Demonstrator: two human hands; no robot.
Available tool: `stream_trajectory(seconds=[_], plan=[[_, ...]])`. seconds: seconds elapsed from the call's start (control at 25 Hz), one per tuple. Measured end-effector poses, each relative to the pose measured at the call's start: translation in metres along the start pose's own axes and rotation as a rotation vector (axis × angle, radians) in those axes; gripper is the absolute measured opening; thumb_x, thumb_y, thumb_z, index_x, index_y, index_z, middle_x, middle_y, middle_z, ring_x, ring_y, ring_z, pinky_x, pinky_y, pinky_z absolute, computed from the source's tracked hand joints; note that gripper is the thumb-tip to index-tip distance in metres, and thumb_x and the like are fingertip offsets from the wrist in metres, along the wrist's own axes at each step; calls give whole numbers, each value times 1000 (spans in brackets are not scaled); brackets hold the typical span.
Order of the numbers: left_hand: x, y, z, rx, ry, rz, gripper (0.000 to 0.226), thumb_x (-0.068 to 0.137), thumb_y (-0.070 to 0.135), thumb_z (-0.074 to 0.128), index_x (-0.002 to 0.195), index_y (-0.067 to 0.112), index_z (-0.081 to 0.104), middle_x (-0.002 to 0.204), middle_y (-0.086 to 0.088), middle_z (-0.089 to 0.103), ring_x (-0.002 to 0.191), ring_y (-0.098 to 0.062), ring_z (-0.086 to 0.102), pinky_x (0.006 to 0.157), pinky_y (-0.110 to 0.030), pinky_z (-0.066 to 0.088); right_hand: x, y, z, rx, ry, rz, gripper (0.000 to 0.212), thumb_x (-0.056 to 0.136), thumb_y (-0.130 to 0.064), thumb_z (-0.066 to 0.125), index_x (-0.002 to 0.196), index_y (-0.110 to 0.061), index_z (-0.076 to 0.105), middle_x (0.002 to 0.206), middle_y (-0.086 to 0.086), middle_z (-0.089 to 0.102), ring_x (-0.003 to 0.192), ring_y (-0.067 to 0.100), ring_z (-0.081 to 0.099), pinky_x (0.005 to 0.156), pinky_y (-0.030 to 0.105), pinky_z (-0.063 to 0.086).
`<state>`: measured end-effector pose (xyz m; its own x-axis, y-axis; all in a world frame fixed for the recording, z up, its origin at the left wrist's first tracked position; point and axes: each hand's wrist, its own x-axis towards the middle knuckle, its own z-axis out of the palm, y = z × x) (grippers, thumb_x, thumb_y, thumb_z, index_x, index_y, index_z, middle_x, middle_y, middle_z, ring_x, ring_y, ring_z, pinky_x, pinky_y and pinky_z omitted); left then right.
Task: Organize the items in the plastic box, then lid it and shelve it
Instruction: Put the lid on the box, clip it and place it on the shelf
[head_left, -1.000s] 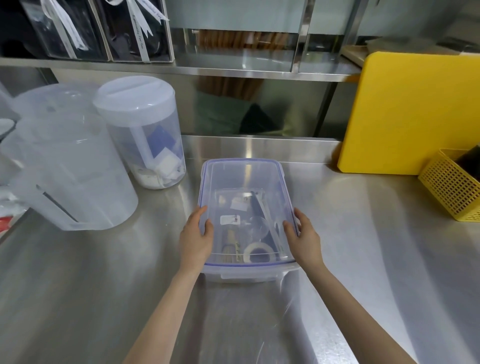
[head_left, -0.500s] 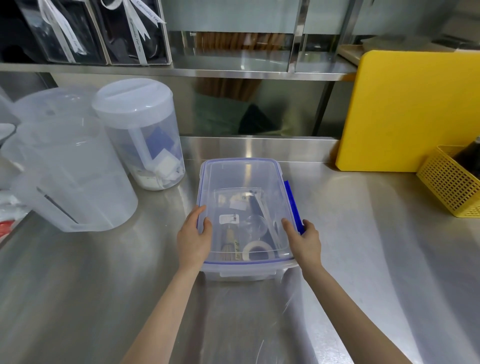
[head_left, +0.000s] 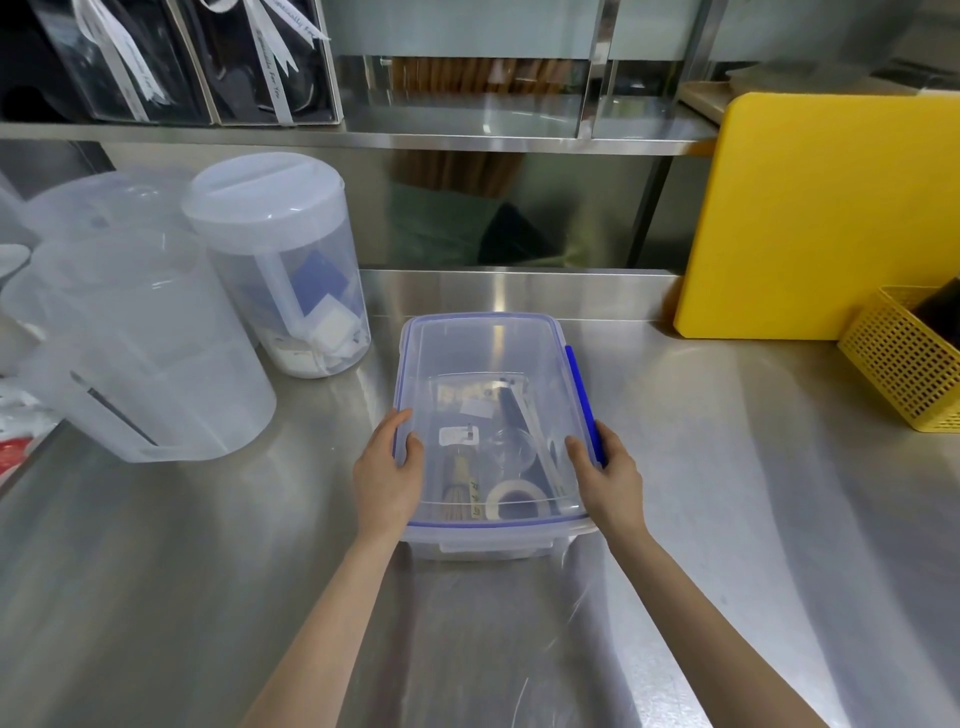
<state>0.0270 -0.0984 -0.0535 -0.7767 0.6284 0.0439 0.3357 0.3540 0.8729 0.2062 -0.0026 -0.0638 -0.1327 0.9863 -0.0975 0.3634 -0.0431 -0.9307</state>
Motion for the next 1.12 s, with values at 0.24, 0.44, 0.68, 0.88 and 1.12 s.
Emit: stream_trajectory(seconds=[0.24,0.44,0.68,0.88,1.12], plan=[[-1,0,1,10,23,11,35,92,16,45,125,17,54,139,-2,52,127,-21,48,103,-26,34,2,-4,-3,-122,-3,-84,43,91,-28,53,130,-11,49,124,7,62,92,10,53,83,24,46],[1,0,1,38,7,-43,46,92,21,46,137,13,39,144,-6,44,130,-25,43,106,-34,34,1,-4,-3,-121,10,-82,43,91,-28,52,131,-12,48,126,7,61,98,14,56,91,33,50],[7,-1,0,-35,-129,-451,71,89,45,44,144,10,18,148,-14,34,133,-34,36,107,-40,32,1,-1,-2,-71,7,-56,44,91,-29,53,131,-13,47,125,6,60,90,8,51,78,20,43],[4,-1,2,-13,29,-332,67,85,40,54,138,7,30,137,-16,38,114,-32,51,88,-37,45,2,1,0,-41,4,-48,43,90,-30,53,130,-14,48,124,5,61,90,9,52,78,21,43],[4,-7,2,-49,45,-241,43,85,36,57,116,7,56,117,-15,50,88,-19,53,77,-28,46,2,3,0,-12,13,-31,44,90,-30,54,130,-14,48,124,6,60,92,10,52,78,22,44]])
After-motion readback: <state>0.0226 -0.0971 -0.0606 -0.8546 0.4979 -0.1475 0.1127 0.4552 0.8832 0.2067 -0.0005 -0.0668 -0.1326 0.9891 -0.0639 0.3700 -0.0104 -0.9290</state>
